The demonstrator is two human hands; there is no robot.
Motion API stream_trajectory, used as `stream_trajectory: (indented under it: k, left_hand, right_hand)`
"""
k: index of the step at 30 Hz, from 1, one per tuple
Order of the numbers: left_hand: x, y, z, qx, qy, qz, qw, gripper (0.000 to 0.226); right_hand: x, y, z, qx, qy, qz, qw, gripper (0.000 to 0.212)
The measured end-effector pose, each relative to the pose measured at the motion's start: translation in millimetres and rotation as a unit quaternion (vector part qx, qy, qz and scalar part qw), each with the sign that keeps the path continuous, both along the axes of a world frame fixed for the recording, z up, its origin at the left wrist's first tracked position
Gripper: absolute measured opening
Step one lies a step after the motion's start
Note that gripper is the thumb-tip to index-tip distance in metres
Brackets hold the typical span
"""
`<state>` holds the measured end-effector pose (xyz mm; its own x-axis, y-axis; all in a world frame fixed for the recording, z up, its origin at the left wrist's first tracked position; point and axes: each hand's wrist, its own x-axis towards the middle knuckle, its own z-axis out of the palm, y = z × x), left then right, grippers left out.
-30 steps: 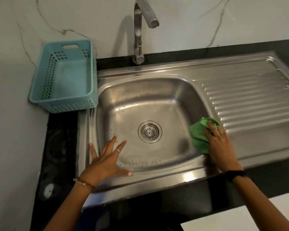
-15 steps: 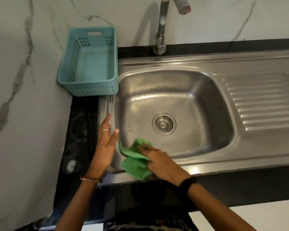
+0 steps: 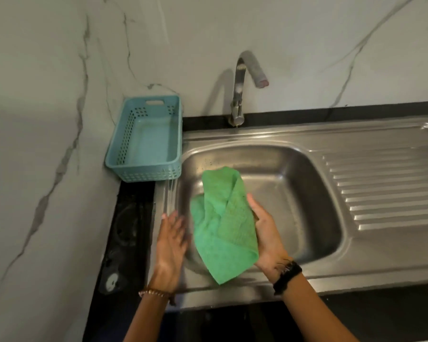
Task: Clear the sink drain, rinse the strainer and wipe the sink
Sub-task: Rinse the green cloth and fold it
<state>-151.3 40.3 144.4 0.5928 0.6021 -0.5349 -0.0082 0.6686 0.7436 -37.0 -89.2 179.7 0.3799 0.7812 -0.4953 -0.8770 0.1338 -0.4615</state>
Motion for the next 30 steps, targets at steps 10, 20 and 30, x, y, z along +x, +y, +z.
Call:
stream_trajectory:
  k: [10, 20, 30]
  left_hand:
    - [69, -61, 55, -0.084, -0.108, -0.164, 0.977, 0.047]
    - [71, -26, 91, 0.365, 0.042, -0.203, 0.908, 0.017]
    - [67, -11, 89, 0.277, 0.043, -0.245, 0.928, 0.020]
  right_hand:
    - [53, -30, 22, 0.000, -0.124, -0.036, 0.992, 0.076]
    - [91, -56, 10, -0.139, -0.229, 0.059, 0.962, 0.040]
    - [98, -51, 2, -0.138, -0.261, 0.106, 0.950, 0.040]
